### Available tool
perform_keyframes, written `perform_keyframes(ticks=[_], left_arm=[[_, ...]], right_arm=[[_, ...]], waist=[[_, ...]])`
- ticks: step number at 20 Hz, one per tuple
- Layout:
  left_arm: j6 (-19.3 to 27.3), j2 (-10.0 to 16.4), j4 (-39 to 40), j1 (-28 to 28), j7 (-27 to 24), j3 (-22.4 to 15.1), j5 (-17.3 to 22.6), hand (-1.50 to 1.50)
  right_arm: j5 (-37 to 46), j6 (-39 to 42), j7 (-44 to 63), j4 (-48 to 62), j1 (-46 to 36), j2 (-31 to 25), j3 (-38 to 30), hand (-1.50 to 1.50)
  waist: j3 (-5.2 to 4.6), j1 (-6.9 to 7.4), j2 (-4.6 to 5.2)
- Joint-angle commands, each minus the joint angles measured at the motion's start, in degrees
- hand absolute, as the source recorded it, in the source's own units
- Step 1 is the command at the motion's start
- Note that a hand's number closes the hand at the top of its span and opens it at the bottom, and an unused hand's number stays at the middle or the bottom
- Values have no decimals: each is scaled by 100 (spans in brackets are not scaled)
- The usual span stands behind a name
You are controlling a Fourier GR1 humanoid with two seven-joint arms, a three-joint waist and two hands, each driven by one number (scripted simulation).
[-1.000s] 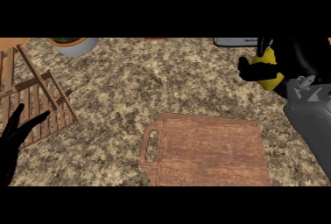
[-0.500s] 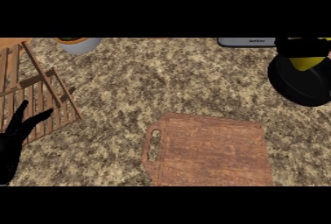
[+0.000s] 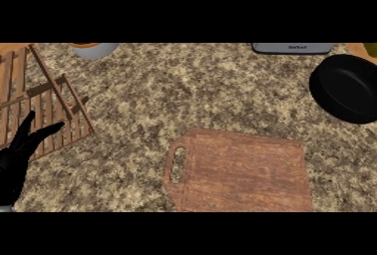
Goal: Pick the lemon from the cutting board and place it in the pot
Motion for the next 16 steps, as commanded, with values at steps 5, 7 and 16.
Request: perform_keyframes(ticks=[5, 7, 16], left_arm=[[-188, -47, 231, -370, 222, -186, -63, 0], [-162, -92, 224, -353, 188, -239, -142, 0], [-274, -75, 322, -674, 427, -155, -29, 0]], right_arm=[[74, -350, -1423, 2536, -930, -399, -408, 150], [238, -691, -1754, 3023, -923, -363, -390, 150], [372, -1266, -2245, 4487, -1295, -143, -573, 150]], waist=[[-61, 146, 138], [-59, 174, 151], [-48, 270, 211]])
